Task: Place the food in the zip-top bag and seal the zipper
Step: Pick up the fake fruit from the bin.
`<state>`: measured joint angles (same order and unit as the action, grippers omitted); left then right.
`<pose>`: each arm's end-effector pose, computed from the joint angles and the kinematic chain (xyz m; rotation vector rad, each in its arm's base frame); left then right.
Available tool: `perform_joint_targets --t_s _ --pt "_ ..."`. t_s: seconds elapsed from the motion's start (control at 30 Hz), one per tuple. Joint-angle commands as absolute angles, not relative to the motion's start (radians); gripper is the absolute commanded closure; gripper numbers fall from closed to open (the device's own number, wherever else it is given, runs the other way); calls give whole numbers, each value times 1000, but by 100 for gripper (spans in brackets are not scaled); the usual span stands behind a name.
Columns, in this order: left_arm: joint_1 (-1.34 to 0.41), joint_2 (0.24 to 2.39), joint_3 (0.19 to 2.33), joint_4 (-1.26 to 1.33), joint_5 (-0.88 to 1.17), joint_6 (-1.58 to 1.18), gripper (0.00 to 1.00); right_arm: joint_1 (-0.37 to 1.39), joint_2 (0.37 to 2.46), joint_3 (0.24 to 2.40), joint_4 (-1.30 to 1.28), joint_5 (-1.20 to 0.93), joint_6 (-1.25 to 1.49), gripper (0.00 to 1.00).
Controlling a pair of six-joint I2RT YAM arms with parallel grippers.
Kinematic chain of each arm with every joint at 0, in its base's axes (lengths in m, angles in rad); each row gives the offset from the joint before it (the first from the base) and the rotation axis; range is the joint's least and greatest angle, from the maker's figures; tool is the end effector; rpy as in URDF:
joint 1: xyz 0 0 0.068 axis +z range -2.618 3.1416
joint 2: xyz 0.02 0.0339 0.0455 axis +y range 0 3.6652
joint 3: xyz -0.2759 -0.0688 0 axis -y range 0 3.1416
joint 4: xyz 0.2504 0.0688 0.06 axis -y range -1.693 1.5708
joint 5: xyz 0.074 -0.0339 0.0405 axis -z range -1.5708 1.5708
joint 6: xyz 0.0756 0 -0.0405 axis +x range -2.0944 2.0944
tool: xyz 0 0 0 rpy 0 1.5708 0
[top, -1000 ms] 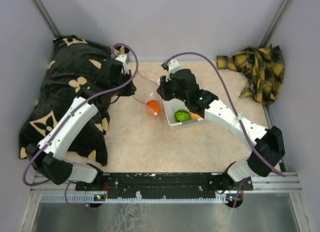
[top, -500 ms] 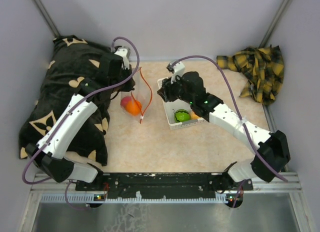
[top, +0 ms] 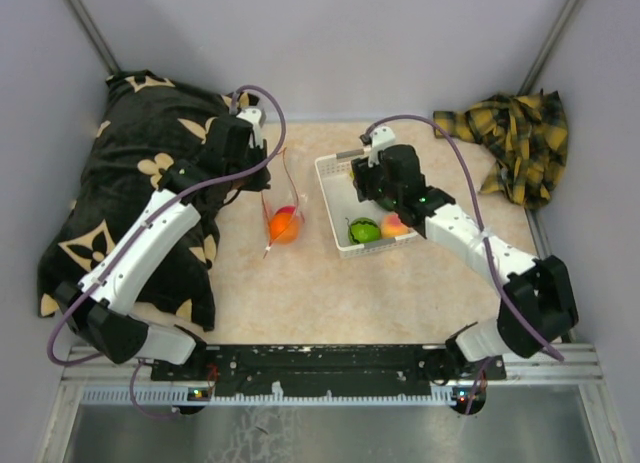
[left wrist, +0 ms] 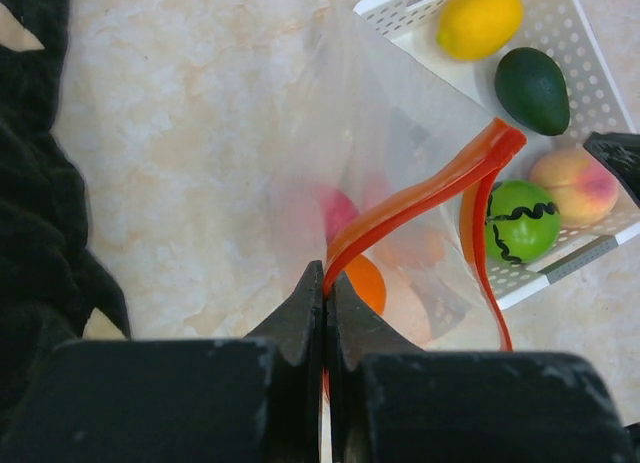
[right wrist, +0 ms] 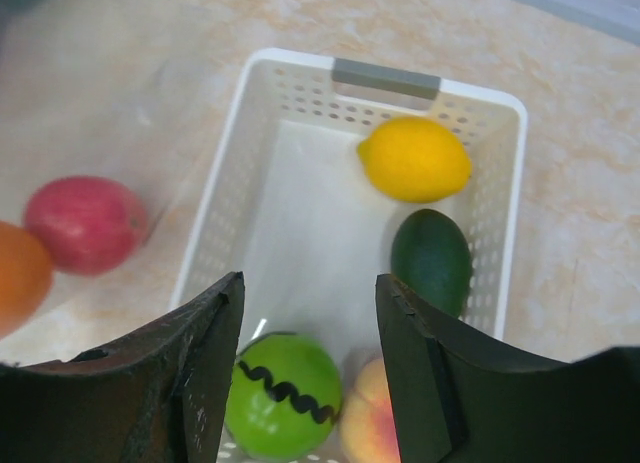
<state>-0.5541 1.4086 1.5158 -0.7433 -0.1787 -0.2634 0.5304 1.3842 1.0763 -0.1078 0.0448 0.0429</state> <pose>0.2940 -0.1661 0.3841 0.2207 2.1963 -0.2610 0.3143 0.1804 0.3055 -0.4545 1.9484 0.3256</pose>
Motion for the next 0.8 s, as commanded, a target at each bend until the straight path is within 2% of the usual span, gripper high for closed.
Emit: perform_joint_targets --t_s 0.0,0.43,0.63,0.77 --pt "-555 1396 1509 -712 -159 -244 100 509 1491 1114 -103 187 -37 44" --pt "-556 1381 1471 -683 -117 -239 100 487 1814 1258 -115 452 -124 43" --pt "-556 1382 1461 -678 -118 -234 100 468 1913 1308 -124 451 -127 42" --pt "-555 1384 1453 -673 -118 -233 100 451 1955 1324 -149 399 -108 37"
